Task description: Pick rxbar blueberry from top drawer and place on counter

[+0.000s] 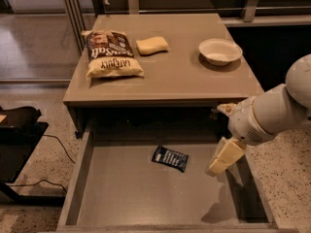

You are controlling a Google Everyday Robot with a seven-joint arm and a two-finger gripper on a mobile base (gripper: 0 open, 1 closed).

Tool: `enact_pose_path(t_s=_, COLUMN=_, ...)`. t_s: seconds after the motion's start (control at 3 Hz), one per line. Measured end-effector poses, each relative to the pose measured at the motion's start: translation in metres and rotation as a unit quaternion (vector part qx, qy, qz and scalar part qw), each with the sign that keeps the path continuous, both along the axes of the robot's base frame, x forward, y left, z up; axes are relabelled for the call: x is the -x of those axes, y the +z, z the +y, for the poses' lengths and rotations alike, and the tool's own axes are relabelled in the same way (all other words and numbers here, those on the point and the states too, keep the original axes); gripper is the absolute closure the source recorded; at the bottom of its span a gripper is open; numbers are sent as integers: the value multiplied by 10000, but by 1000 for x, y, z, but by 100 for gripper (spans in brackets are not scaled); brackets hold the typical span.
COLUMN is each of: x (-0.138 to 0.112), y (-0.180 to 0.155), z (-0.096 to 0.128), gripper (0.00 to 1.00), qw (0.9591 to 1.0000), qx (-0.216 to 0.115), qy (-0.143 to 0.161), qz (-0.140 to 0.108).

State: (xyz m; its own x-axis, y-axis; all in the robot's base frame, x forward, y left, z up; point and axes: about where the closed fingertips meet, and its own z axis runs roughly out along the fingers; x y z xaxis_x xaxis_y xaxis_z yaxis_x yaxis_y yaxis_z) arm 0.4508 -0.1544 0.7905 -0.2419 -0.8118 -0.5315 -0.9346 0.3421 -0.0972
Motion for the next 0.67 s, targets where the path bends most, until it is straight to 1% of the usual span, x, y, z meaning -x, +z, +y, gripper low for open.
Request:
enact_pose_path(t_s=0.33, x=-10, y=-30, z=6, gripper=0, qw=9996, qx=-293, qy=-50, qz=1)
enact_pose_path(t_s=0.67, x=-21, y=-61, z=9, gripper=0, qw=9982, qx=-568, qy=-177, qz=-110)
